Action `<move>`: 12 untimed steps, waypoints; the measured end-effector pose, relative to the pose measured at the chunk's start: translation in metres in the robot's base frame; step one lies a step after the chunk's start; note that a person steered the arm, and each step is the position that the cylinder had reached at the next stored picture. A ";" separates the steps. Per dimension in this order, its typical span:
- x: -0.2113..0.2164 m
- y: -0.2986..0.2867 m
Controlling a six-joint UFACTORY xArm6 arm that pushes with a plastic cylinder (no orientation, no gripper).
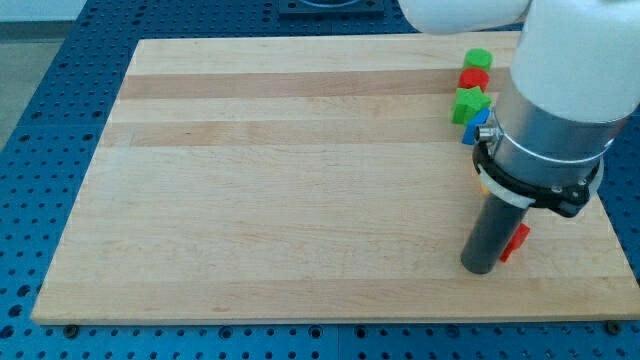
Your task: Push the cube and red star towards the center of the board
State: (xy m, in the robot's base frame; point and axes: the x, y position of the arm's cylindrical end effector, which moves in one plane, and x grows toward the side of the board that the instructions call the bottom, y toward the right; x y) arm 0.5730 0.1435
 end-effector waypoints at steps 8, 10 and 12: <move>-0.008 -0.002; -0.004 0.109; -0.062 0.004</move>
State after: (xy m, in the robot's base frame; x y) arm 0.5108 0.1473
